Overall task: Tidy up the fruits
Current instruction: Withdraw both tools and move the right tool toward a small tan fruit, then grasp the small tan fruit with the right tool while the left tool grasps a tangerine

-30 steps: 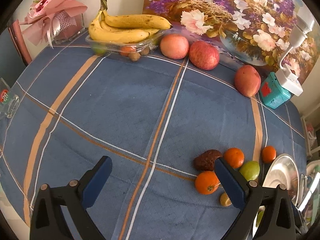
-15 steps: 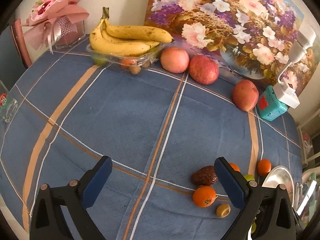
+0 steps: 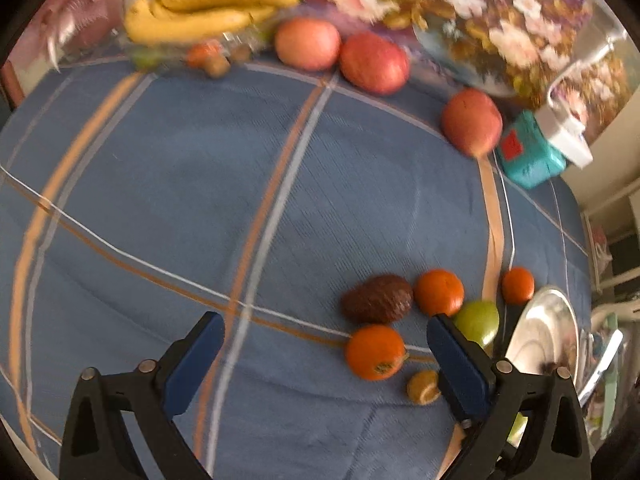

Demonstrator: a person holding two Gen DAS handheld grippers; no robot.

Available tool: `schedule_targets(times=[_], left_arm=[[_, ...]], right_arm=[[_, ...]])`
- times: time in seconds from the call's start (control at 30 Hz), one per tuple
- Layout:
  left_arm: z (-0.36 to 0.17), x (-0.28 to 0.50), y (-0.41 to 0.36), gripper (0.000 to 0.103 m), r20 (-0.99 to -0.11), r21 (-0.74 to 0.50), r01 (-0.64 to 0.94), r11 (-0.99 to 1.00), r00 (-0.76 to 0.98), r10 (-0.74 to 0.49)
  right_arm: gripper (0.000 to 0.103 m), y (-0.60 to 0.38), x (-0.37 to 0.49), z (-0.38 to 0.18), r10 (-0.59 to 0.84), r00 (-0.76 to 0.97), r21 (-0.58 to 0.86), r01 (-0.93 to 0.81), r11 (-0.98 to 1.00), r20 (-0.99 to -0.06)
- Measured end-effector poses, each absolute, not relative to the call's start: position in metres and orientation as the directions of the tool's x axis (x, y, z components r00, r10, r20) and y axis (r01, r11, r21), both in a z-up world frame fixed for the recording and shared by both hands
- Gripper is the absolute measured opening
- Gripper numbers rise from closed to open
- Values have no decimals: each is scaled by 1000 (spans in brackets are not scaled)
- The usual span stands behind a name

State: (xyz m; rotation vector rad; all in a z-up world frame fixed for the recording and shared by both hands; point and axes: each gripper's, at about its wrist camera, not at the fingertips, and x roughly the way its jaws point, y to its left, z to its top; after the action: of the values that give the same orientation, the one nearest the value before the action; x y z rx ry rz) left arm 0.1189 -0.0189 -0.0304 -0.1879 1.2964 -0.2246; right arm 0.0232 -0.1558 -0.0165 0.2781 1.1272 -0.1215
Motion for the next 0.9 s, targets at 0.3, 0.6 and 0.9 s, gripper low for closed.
schedule_targets(times=[0.3,0.6,0.9], left_arm=[[-47,110,-34,77,-928,-322,65,945,175,-328],[-48,101,-27,39,-899,-409,19,912,161,-406],[-16,106,0,39,-880,-405,-32,914,285,-380]], right_arm=[[49,-147,22,-43,87,353,171,213,962,-931],[26,-143,22,-51,110,339,185,196,963,-934],[26,-148,19,-37,133,380,219,193,956,-916]])
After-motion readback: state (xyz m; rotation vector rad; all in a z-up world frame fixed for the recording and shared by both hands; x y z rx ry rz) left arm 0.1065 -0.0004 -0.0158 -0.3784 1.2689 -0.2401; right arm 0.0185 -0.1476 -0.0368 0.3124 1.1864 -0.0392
